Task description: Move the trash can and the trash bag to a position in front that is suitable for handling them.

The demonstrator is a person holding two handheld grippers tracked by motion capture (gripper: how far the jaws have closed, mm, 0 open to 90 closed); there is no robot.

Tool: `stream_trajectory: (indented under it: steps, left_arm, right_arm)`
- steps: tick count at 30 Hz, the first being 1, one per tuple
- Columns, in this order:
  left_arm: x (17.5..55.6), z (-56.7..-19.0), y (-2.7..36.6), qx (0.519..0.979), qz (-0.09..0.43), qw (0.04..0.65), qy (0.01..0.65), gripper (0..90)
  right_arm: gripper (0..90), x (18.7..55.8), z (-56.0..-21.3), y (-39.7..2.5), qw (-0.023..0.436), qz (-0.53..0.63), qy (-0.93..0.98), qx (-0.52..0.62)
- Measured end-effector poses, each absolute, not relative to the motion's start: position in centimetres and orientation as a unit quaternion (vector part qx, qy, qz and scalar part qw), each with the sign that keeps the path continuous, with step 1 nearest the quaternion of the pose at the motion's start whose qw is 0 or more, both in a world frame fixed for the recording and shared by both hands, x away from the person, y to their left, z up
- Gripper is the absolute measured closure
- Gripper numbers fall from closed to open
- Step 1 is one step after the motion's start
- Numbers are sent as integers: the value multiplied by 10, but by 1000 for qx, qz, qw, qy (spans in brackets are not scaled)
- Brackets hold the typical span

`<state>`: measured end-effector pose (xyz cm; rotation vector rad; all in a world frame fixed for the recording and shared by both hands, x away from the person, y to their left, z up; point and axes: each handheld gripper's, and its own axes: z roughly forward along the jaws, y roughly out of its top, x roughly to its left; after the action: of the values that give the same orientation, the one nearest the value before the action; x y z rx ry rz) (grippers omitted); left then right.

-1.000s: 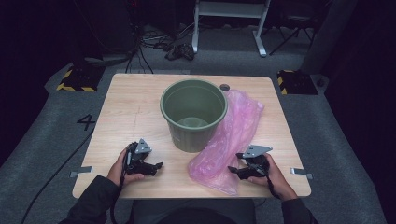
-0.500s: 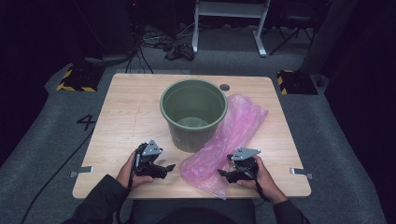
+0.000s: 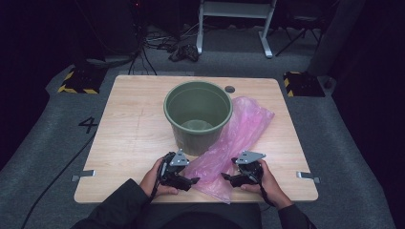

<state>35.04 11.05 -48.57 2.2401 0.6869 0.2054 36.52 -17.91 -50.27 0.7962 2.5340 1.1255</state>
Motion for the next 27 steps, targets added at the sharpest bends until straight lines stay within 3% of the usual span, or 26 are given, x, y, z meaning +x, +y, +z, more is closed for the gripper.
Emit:
stream_trajectory:
  steps: [2,4,10,15,22,27]
  left_arm:
    - [354,-489,111,883,85,380,263,345]
    - [357,-493,110,887,103,361,268,502]
    - [363,-493,121,890,119,350,266,686]
    - [367,-492,139,891,124,344,270,679]
    - [375,-493,178,883,131,344,291,649]
    - [379,-494,202,871,131,348,322,633]
  right_arm:
    - [253,365,-503,-179,128,388,871,272]
    - [250,365,-503,-180,127,388,872,270]
    - [227,366,-501,-187,125,387,876,260]
    - [207,367,-488,-208,151,397,867,263]
    - [196,379,-466,-294,260,375,817,352]
    - [195,384,-467,-336,283,358,791,407]
